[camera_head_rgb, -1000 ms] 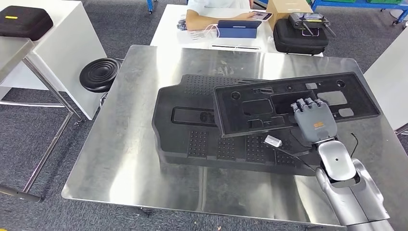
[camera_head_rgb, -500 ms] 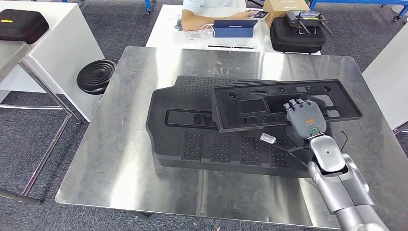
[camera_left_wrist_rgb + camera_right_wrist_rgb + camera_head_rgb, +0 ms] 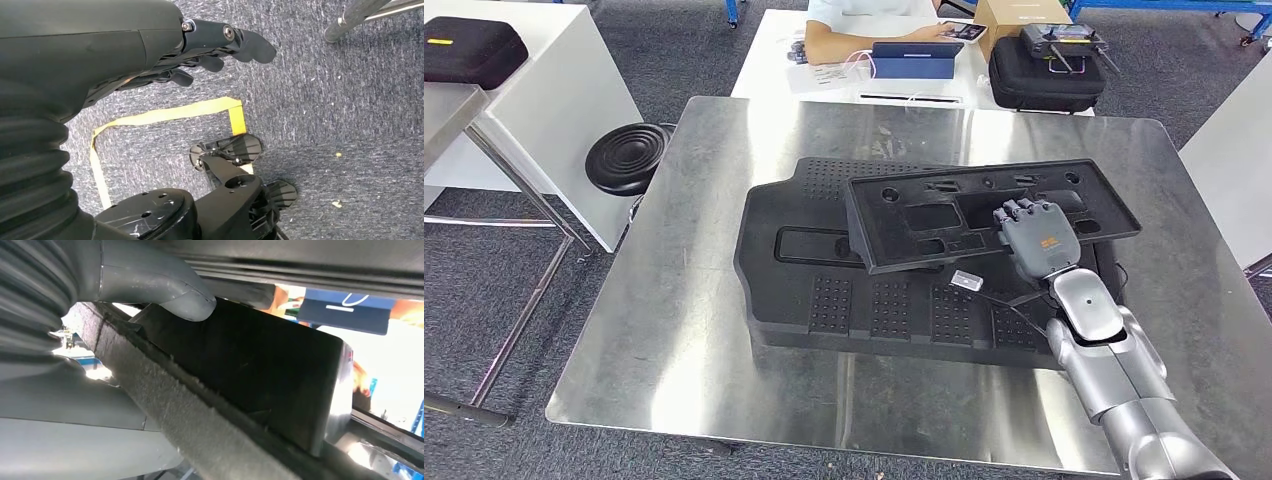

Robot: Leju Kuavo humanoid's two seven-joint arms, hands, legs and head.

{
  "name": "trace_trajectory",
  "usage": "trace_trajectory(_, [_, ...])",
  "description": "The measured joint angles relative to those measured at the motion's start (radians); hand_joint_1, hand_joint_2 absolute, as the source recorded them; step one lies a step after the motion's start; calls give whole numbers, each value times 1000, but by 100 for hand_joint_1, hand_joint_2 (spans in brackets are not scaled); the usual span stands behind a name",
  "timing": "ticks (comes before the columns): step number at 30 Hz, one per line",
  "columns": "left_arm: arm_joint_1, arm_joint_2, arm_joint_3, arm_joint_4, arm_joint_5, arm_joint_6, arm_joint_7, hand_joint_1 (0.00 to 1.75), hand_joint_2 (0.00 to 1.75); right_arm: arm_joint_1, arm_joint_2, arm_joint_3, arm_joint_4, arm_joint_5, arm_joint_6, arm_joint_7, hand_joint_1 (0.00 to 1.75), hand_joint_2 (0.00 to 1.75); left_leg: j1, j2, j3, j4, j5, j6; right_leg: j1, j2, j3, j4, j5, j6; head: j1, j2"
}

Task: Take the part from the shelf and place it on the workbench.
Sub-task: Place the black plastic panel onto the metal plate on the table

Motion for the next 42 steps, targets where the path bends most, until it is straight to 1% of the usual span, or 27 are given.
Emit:
trace_trajectory(7, [-4,0,-5,0,-2,-3,0,0,175,-20,18,31,53,22,-16,-18,150,175,-1,0,0,0,0,0,-1,0,0,-1,0,0,0,0])
trace_trajectory(11, [-4,0,-9,0,-6,-12,-9,0,175,-28,19,42,84,0,-13,-44,0,0,-1,0,0,0,0,0,-1,0,0,-1,0,0,0,0])
trace_trajectory(13, [-4,0,-14,0,-8,-6,-12,0,175,-30,19,46,98,-16,-13,-57,0,0,-1,0,1,0,0,0,-1,0,0,-1,0,0,0,0])
trace_trajectory(17, [-4,0,-17,0,8,19,-15,0,0,-30,17,56,117,-32,-12,-70,0,0,-1,0,1,0,0,0,0,0,0,-1,0,0,0,0])
trace_trajectory(27, [-4,-1,-16,0,25,27,-7,0,0,-14,12,62,114,-79,8,-56,0,0,-1,1,2,0,0,0,0,0,2,-1,0,0,0,0])
trace_trajectory(36, [-4,-1,-16,0,32,26,-7,0,0,34,14,56,21,-146,15,-73,0,0,-1,1,2,0,-1,0,0,0,2,-1,0,0,0,0])
trace_trajectory(39, [-3,-1,-16,0,34,26,-8,0,0,58,19,52,-33,-229,51,-118,0,0,-1,1,2,0,-1,0,-1,0,2,-1,0,0,0,0])
trace_trajectory(42, [-1,-1,-16,0,37,26,-10,0,0,98,31,53,-143,-322,115,-148,0,0,-1,1,2,0,-1,0,-1,0,2,-1,0,0,0,0])
